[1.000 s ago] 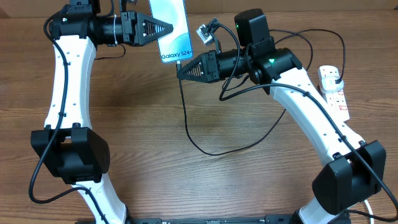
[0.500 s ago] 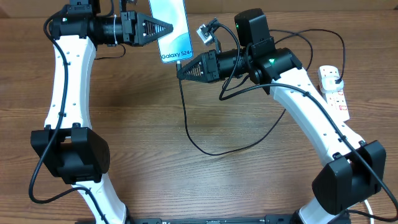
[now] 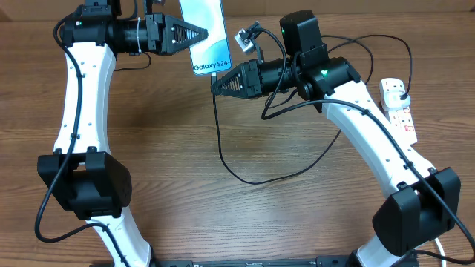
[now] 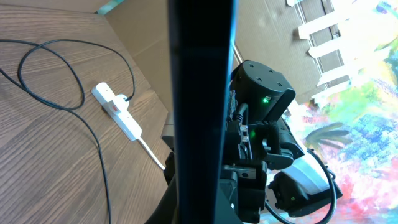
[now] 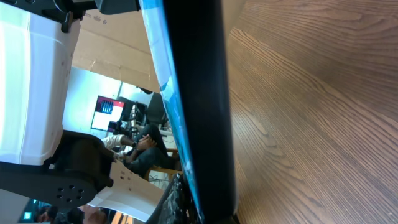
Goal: Plug charger to phone and switch on socket
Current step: 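Hold the plug against the port and adjust its alignment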
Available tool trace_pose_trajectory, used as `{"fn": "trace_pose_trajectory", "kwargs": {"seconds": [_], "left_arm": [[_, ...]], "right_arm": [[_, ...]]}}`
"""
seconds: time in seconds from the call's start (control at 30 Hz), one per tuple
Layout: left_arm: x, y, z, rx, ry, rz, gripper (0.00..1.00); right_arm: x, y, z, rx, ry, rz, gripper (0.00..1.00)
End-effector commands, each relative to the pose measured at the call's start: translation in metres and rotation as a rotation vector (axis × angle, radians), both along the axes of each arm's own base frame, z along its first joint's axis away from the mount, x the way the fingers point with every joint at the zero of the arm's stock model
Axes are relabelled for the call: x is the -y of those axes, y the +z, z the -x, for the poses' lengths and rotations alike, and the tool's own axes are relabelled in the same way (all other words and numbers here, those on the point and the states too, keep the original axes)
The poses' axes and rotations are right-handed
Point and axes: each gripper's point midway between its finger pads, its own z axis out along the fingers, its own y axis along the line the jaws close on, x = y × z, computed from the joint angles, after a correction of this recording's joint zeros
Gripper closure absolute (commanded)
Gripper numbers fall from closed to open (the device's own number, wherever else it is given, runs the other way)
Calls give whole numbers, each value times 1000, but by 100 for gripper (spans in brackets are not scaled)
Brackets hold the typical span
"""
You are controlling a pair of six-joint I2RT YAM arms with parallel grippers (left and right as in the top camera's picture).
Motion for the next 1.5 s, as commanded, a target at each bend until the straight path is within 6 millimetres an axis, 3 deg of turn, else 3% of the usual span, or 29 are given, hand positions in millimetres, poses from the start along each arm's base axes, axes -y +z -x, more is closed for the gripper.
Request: {"fn": "trace_pose_trajectory", "kwargs": {"seconds": [0.0, 0.8, 1.23, 1.47], "left_arm": [[6, 12, 8, 15, -41, 40, 96], [6, 12, 9, 17, -42, 40, 96], [16, 12, 13, 16, -65, 40, 96], [16, 12, 13, 16, -65, 40, 96]], "right_arm": [[4, 9, -6, 28, -14, -15, 96], [15, 10, -14, 25, -36, -20, 96], [16, 10, -15, 29, -38, -21, 96], [26, 14, -17, 18, -32, -46, 96]]}}
